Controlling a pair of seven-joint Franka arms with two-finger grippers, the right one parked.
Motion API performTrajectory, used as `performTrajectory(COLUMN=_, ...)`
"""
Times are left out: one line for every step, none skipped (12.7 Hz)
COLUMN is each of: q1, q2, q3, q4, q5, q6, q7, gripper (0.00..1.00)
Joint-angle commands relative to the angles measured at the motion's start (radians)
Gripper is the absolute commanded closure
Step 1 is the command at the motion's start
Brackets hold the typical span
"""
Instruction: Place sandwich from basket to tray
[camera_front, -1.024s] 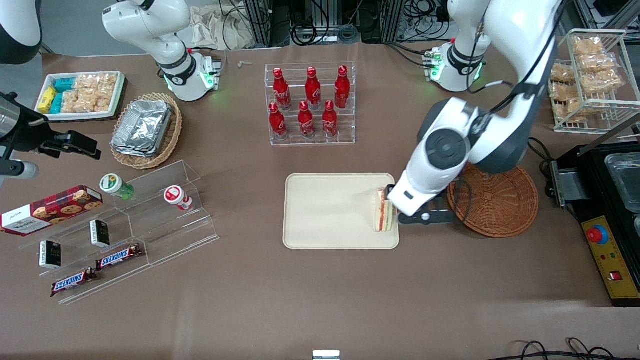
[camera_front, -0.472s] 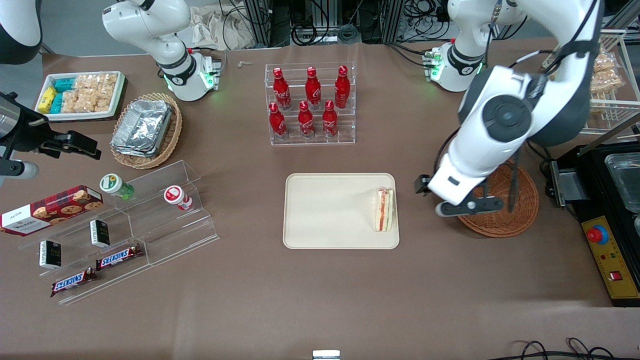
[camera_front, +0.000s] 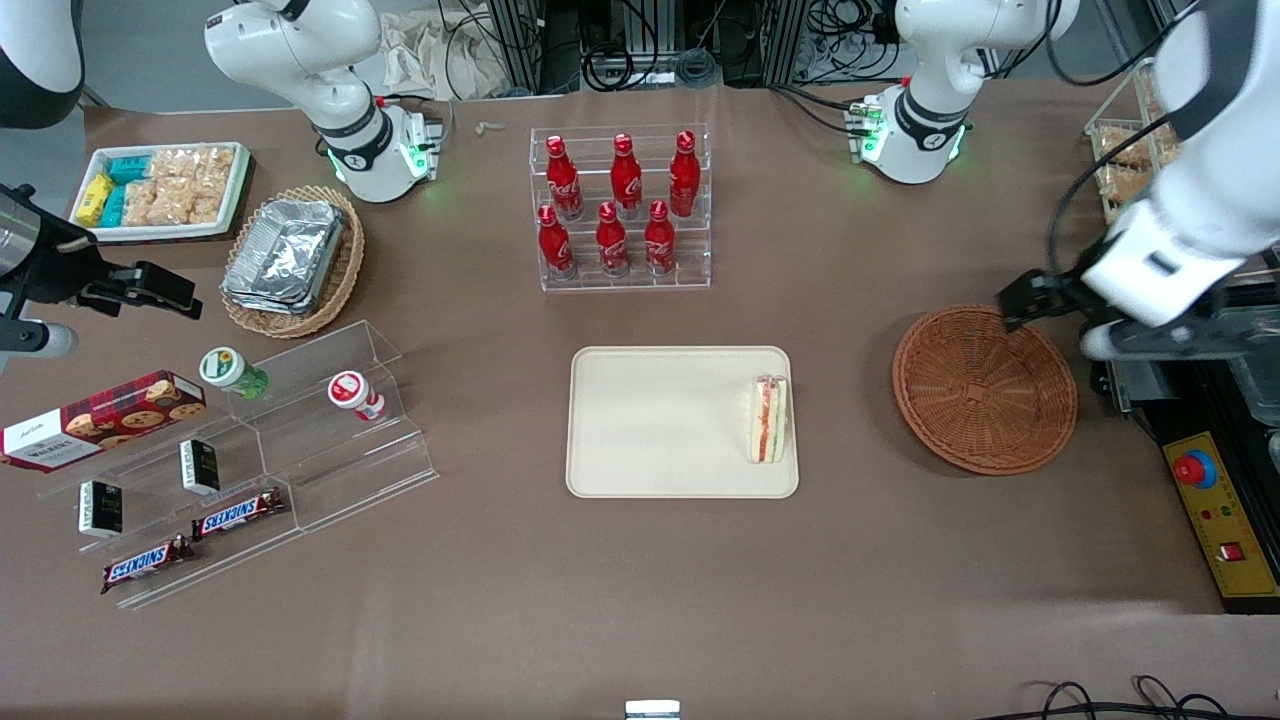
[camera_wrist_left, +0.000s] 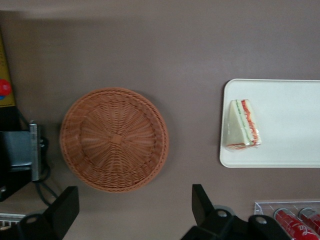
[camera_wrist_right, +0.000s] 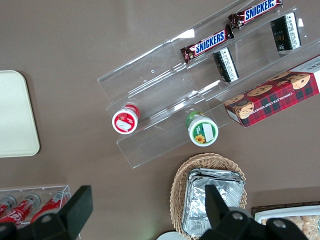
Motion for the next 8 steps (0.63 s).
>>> performTrajectory(q1=0.028, q2=-0.064, q3=0.018, q4=-0.042, q5=-0.02, q6=-0.002, q7=0.071, gripper=0.0)
performTrajectory(q1=0.028, q2=-0.062, q3=0.017, q4=-0.035, q5=-0.018, q6=-0.01, q7=0.071, gripper=0.0)
performTrajectory(q1=0.026, q2=-0.05, q3=0.017, q4=-0.013, q5=-0.009, q6=-0.01, q7=0.067, gripper=0.0)
performTrajectory(q1=0.025, q2=-0.04, q3=0.014, q4=0.002, q5=-0.009, q6=-0.013, q7=0.073, gripper=0.0)
performTrajectory(q1=0.022, q2=-0.036, q3=0.009, q4=0.004, q5=-0.009, q6=-0.013, q7=0.073, gripper=0.0)
performTrajectory(q1=0.017, q2=-0.035, q3=0.008, q4=0.005, q5=-0.006, q6=-0.015, q7=0.071, gripper=0.0)
performTrajectory(q1=0.016, q2=-0.035, q3=-0.001, q4=0.004, q5=-0.004, q6=-0.015, q7=0.07, gripper=0.0)
performTrajectory(q1=0.01, q2=-0.035, q3=-0.011, q4=0.002, q5=-0.003, q6=-0.018, q7=0.065, gripper=0.0)
